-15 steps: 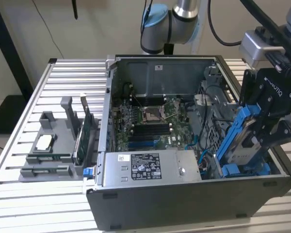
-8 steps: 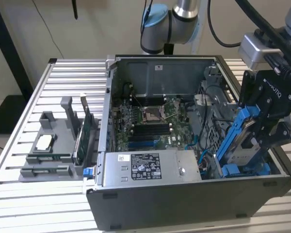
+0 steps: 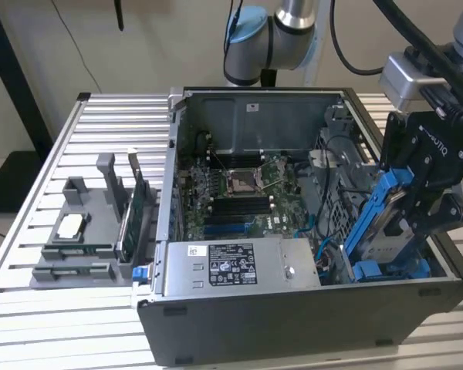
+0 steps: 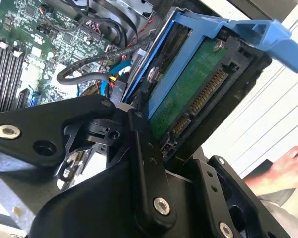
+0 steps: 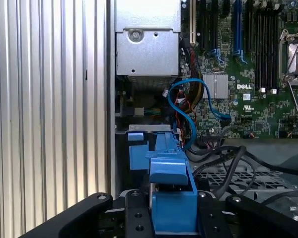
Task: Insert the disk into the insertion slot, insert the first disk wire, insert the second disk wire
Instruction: 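Insert the disk into the insertion slot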
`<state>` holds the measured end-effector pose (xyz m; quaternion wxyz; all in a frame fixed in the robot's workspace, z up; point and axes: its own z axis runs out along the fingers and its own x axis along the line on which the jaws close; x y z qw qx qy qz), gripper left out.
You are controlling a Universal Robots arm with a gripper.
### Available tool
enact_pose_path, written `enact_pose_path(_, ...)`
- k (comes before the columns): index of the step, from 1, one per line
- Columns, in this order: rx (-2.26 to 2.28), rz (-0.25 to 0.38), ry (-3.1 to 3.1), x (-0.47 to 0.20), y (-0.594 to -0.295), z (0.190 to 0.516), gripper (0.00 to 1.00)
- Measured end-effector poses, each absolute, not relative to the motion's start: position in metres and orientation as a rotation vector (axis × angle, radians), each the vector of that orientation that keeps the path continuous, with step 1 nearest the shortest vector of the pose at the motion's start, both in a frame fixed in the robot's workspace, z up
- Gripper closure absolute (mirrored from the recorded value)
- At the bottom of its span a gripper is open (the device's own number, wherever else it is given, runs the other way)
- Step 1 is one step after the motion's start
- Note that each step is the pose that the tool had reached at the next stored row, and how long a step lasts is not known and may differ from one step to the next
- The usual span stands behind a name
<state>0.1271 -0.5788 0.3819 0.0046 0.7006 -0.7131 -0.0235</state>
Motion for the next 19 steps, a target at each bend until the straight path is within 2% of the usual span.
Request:
enact_pose_path(3, 2.195, -0.074, -2.234, 0.127, -0.579, 0.382, 0.66)
enact_pose_path(4, 2.195, -0.073, -2.234, 0.127, -0.579, 0.382, 0.60)
enact_pose_path(19, 2.195, -0.074, -2.234, 0.127, -0.579, 0.397, 0.60)
